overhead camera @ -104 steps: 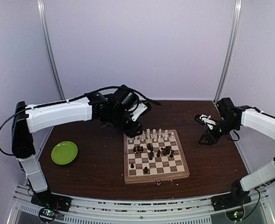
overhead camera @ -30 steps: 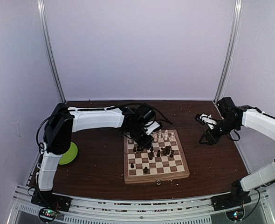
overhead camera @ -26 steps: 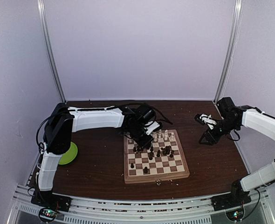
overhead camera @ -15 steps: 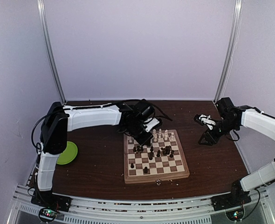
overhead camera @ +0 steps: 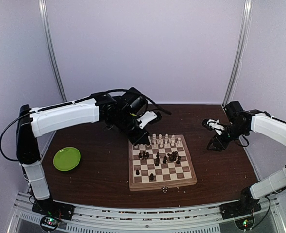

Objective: Set up the chess pieces on the board
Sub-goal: Place the knight at g7.

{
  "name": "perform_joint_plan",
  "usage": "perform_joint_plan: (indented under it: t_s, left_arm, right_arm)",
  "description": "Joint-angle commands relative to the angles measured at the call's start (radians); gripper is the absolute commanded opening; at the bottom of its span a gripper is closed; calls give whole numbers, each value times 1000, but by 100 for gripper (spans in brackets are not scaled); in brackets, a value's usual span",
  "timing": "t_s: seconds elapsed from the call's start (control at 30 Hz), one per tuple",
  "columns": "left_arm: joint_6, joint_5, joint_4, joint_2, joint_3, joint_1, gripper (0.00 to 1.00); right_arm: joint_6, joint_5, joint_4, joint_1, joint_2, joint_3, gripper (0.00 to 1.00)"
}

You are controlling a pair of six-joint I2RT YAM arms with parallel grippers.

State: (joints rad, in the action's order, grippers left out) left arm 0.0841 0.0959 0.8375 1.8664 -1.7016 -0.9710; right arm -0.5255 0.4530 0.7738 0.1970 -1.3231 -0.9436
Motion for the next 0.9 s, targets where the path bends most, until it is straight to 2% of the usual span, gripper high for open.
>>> perform_joint_plan:
  t_s: [0.0,0.13,0.37,0.87]
  left_arm:
    - [-96,55,105,-78,37,-67,6]
    - [-98,58,148,-97,69,-117,6]
    - [-72,43,119,-63,135,-177,6]
    - [-75,17,43,51,160,-189,7]
  right_arm:
    - [-9,-22,7,5,5,-9,49]
    - [-8,-27,6,5,4,-9,49]
    - [-8,-30,7,7,-1,-7,49]
    - [-13,-39,8,7,-4,-6,50]
